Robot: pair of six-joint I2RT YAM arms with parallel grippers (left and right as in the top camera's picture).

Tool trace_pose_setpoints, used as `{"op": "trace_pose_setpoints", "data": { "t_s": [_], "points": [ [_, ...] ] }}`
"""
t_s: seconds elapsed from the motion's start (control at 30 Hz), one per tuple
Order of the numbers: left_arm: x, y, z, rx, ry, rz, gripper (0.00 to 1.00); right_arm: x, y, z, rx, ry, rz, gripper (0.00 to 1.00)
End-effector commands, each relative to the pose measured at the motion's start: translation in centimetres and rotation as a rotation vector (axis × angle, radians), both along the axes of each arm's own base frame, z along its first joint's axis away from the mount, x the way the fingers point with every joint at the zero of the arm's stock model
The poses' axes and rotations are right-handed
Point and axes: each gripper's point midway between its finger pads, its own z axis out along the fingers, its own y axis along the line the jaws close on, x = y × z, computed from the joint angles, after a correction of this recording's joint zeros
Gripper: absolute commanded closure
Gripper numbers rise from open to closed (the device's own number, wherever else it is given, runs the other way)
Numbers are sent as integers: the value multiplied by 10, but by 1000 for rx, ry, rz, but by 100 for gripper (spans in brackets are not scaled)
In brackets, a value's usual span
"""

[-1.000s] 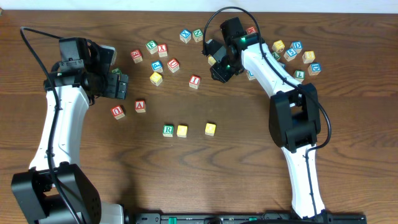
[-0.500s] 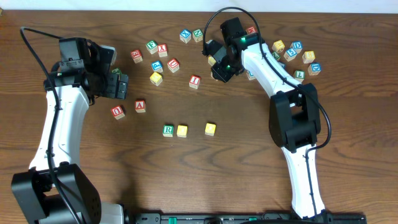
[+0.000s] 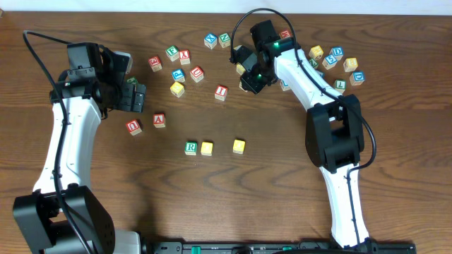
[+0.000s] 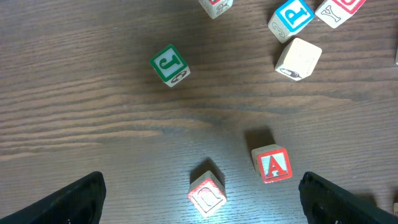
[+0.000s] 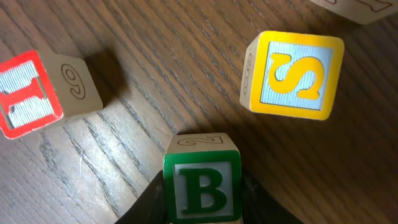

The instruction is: Spell out ROBOT

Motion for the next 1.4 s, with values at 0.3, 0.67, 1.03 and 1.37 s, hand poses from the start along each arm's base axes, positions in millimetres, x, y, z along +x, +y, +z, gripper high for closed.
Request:
{"op": "trace_pose_setpoints", "data": {
  "t_s": [0.3,0.67,1.03,1.37],
  "points": [
    [5,-2,4,-7,-9,-12,2,1,0,4,16,1,-8,73],
    [5,-2,4,-7,-9,-12,2,0,0,4,14,5,-8,74],
    [5,-2,4,-7,-9,-12,3,1,0,4,14,5,-8,71],
    [5,-2,4,-7,-9,-12,2,1,0,4,15,5,-9,63]
  ]
}}
